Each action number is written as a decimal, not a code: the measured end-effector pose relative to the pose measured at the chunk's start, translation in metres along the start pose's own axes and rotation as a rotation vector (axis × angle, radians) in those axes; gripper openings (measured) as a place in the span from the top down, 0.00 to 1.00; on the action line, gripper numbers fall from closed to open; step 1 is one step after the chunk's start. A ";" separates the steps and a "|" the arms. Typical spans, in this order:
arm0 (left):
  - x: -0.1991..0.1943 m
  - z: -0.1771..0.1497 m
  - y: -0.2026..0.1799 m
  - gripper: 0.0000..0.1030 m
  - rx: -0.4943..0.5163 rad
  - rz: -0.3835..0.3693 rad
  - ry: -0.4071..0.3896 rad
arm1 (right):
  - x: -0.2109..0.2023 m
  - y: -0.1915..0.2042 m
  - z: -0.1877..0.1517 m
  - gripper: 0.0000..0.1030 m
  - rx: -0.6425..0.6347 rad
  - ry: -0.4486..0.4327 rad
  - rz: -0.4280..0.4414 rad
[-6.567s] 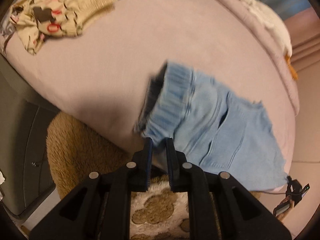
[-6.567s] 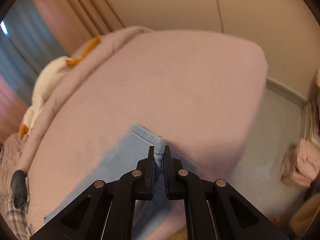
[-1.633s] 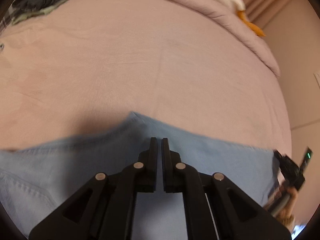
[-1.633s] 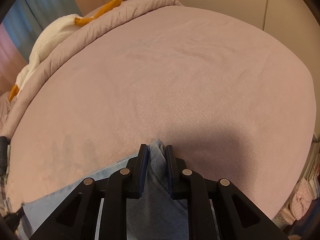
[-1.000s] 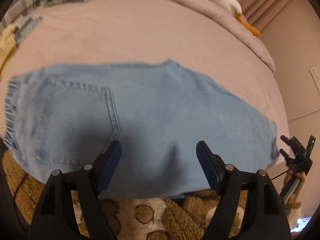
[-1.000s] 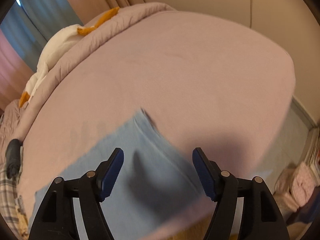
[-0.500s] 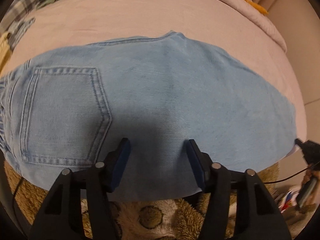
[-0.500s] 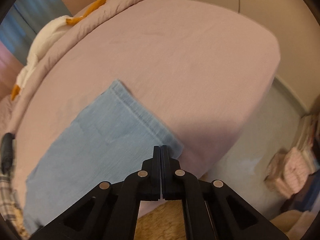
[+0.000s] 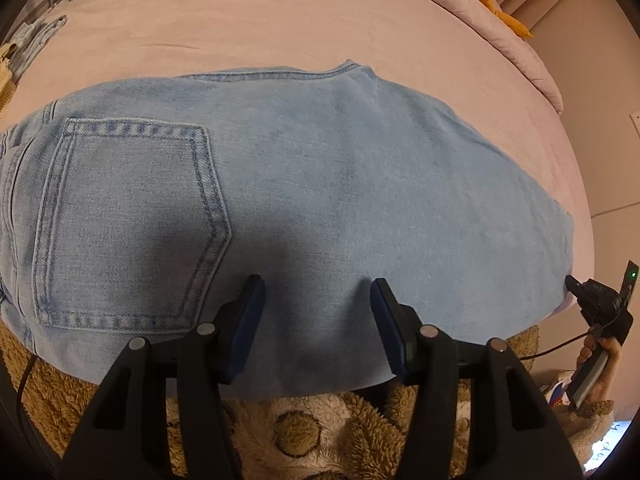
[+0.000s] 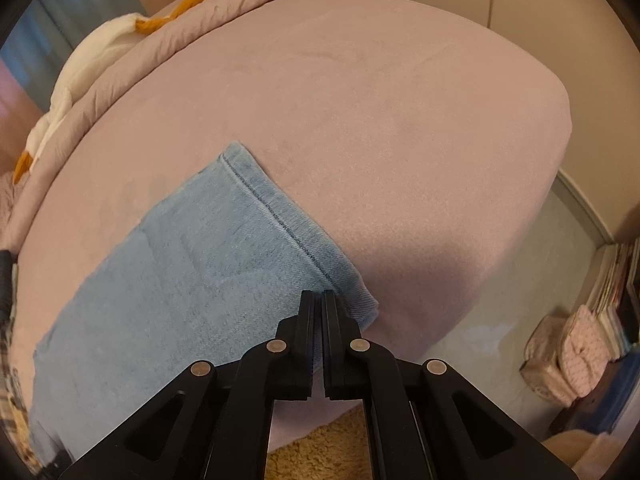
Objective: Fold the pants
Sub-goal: 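Smooth the jeans with the left gripper while the right gripper grasps the hem corner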
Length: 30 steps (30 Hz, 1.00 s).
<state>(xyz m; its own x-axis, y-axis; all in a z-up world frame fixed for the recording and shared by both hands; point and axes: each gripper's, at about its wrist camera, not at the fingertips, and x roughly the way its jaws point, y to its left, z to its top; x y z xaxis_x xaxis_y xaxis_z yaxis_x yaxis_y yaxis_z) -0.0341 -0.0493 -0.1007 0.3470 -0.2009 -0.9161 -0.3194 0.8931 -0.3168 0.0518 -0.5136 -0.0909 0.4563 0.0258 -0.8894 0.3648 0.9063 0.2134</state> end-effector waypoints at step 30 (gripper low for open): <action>-0.040 0.036 -0.013 0.35 0.226 -0.132 -0.023 | -0.018 0.004 -0.021 0.88 0.208 -0.078 -0.032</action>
<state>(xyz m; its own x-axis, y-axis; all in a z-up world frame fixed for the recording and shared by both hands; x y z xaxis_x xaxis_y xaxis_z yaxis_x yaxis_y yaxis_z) -0.0119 -0.0387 -0.0510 0.3929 -0.3146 -0.8641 -0.0660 0.9276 -0.3677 0.0280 -0.5010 -0.0826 0.5002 -0.0421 -0.8649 0.5358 0.7996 0.2710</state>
